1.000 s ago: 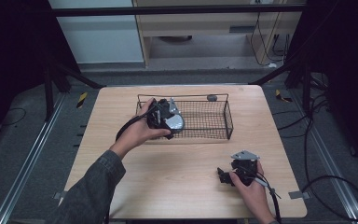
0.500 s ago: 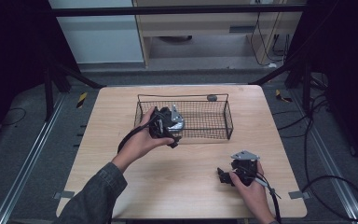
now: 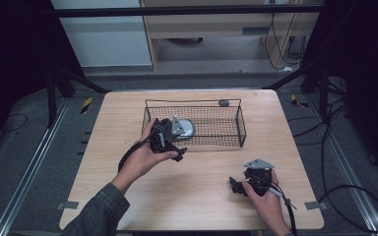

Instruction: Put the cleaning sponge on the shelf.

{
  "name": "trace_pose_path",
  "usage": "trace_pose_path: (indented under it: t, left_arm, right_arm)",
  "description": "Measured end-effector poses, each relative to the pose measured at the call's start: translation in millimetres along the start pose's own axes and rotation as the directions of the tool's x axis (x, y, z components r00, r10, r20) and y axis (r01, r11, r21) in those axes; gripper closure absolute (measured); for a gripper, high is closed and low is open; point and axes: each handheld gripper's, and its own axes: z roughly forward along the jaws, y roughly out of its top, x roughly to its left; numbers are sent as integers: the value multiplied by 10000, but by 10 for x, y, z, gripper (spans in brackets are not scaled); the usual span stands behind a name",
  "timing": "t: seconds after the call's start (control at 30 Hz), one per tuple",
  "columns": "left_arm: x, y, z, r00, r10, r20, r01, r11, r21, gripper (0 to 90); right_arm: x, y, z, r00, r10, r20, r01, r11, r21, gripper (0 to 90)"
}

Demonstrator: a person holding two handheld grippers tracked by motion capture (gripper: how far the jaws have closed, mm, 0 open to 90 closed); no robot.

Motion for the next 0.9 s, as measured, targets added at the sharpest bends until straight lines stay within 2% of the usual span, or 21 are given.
trace_pose_path:
  t: [0.33, 0.5, 0.53, 0.63, 0.67, 0.73, 0.83, 0.9]
  left_arm:
    - [-22, -322, -158, 9966, -814, -141, 813, 9966, -114, 45]
    - [-11, -467, -238, 9938, -1041, -382, 1038, 9945, -113, 45]
    - [0, -543, -255, 9909, -1284, -405, 1277, 9917, -172, 45]
    - [19, -623, -270, 9876, -1501, -453, 1495, 9886, -167, 45]
    - [43, -711, -280, 9838, -1726, -479, 1716, 9849, -240, 45]
    - [51, -738, -283, 9831, -1756, -512, 1747, 9844, -218, 45]
    - [98, -841, -294, 9760, -2103, -559, 2090, 9775, -268, 47]
    - [138, -925, -292, 9712, -2262, -750, 2251, 9741, -228, 47]
  right_arm:
    - [0, 0, 1, 10000, 4, 17, -4, 10000, -2, 4]
    - [1, 0, 0, 10000, 18, 3, -18, 10000, 1, 4]
    - [-1, 0, 1, 10000, -12, 9, 12, 10000, -6, 4]
    - [0, 0, 2, 10000, -2, 11, 2, 10000, -11, 4]
    - [2, 0, 0, 10000, 23, 1, -23, 10000, 1, 4]
    - [0, 0, 1, 10000, -1, 19, 1, 10000, 0, 4]
    - [-1, 0, 1, 10000, -14, 15, 14, 10000, -7, 4]
    - [1, 0, 1, 10000, 6, 16, -6, 10000, -3, 4]
